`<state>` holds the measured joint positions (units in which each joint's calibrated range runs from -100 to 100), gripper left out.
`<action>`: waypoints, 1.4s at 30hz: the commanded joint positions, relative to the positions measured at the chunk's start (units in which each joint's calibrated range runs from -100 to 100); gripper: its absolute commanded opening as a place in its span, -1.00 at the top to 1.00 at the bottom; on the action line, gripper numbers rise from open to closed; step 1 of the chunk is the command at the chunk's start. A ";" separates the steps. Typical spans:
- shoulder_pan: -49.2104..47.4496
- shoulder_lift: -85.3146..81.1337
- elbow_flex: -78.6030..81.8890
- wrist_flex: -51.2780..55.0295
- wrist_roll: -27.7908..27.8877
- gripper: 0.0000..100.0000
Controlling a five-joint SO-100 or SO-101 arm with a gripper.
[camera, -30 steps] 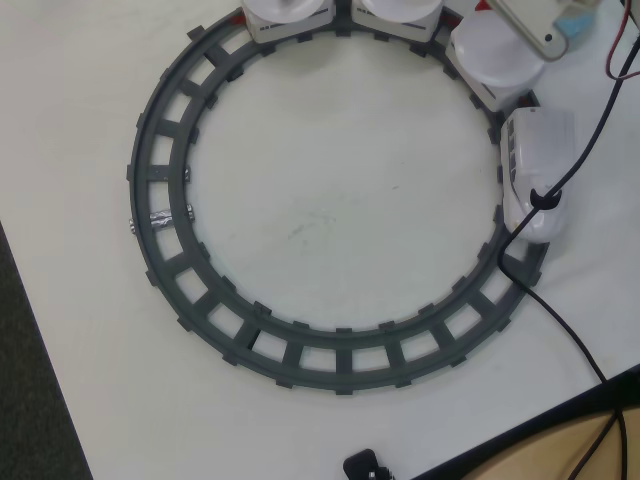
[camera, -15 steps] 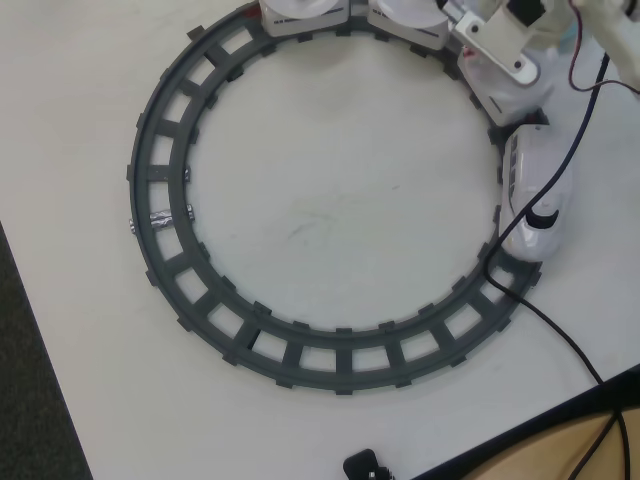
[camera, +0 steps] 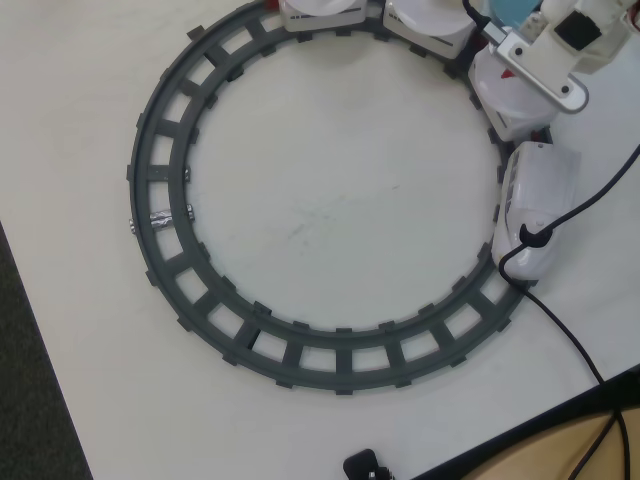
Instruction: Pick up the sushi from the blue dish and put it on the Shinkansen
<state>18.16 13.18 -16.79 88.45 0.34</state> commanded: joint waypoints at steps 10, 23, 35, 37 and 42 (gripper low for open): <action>-1.78 -15.39 25.77 -11.56 0.34 0.95; -6.45 -20.57 33.31 -13.53 0.03 0.52; -6.10 -27.58 33.40 -12.58 -0.13 0.48; -6.01 -30.67 33.76 -11.64 -0.13 0.49; -6.10 -37.52 33.85 -5.91 0.13 0.49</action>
<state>12.09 -18.65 17.24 79.70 0.34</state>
